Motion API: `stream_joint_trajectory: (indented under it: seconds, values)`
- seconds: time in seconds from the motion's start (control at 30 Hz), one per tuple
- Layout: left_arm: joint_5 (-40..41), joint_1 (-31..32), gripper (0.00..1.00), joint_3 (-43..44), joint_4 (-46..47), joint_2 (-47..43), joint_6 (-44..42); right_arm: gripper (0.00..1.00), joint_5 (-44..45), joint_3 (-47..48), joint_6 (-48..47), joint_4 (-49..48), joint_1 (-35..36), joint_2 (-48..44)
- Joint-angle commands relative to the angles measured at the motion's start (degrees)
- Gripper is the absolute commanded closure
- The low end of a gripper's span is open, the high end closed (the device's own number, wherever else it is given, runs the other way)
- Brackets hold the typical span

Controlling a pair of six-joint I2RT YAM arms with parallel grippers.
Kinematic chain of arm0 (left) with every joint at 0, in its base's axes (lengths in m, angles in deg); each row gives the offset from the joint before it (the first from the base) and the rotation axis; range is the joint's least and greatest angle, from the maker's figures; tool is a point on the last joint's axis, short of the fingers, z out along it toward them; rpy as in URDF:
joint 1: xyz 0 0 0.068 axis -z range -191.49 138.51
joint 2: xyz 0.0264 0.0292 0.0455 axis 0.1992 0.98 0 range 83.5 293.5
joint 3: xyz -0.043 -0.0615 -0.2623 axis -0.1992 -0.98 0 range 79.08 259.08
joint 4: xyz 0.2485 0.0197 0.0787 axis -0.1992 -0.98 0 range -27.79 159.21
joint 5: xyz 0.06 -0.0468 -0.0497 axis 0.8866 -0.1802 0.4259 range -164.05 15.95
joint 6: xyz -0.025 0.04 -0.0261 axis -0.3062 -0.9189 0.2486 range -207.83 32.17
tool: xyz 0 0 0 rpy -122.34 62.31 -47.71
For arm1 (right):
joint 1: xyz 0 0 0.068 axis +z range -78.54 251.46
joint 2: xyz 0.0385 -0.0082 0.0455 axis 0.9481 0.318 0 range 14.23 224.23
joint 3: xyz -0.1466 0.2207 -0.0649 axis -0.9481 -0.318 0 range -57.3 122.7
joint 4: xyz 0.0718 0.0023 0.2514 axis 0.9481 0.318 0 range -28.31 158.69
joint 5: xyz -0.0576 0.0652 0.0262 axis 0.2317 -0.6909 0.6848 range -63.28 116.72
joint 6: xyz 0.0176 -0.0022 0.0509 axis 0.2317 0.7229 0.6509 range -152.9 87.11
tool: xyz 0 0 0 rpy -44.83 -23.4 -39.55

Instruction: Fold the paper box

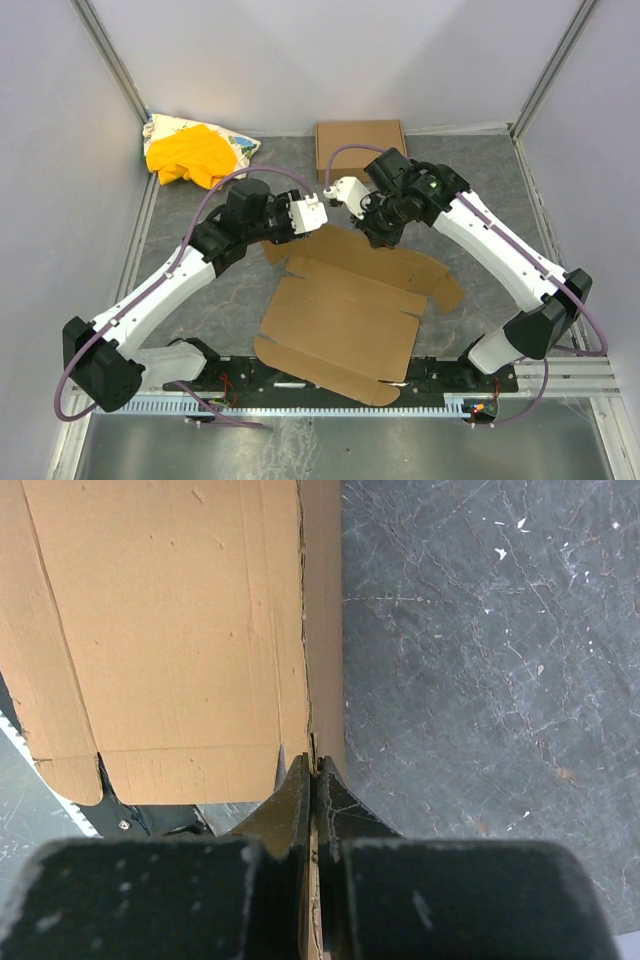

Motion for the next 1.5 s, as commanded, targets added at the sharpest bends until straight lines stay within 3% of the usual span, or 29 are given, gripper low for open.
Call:
stream_joint_trajectory:
  seconds: [0.0,0.27,0.57,0.73,0.97,1.1,1.23,1.37,1.47]
  values:
    - [-1.5,0.0,0.45,-0.6,3.0,-1.4,0.1,0.98,-0.7,0.1,0.0,-1.7,0.1,-1.5]
    - [-0.3,0.1,0.71,-2.9,7.1,-5.4,9.9,0.99,1.5,1.8,2.4,-2.1,0.1,0.7]
    - [-0.2,1.7,0.66,-1.5,8.3,-5.3,27.0,0.98,1.2,2.9,5.9,-2.7,0.1,3.4]
    - [3.1,2.3,0.72,-1.8,8.4,-3.1,28.9,0.98,1.2,2.7,6.6,-3.0,0.1,4.1]
    - [7.9,2.4,0.72,-1.5,9.4,-1.5,35.2,0.98,0.9,3.0,7.4,-3.5,0.2,4.2]
    - [12.4,2.9,0.78,1.8,6.7,2.1,39.0,0.98,1.4,3.1,8.4,-3.7,0.2,4.2]
    - [17.4,3.0,0.97,8.0,-0.1,7.0,45.3,0.98,2.5,3.3,10.1,-4.0,0.2,4.6]
    - [21.5,3.0,0.97,16.4,-10.4,12.6,52.1,0.97,6.6,3.5,13.3,-6.0,0.1,4.5]
    - [24.2,3.0,0.97,18.9,-14.7,14.6,56.5,0.88,9.8,3.9,16.9,-7.7,0.1,4.5]
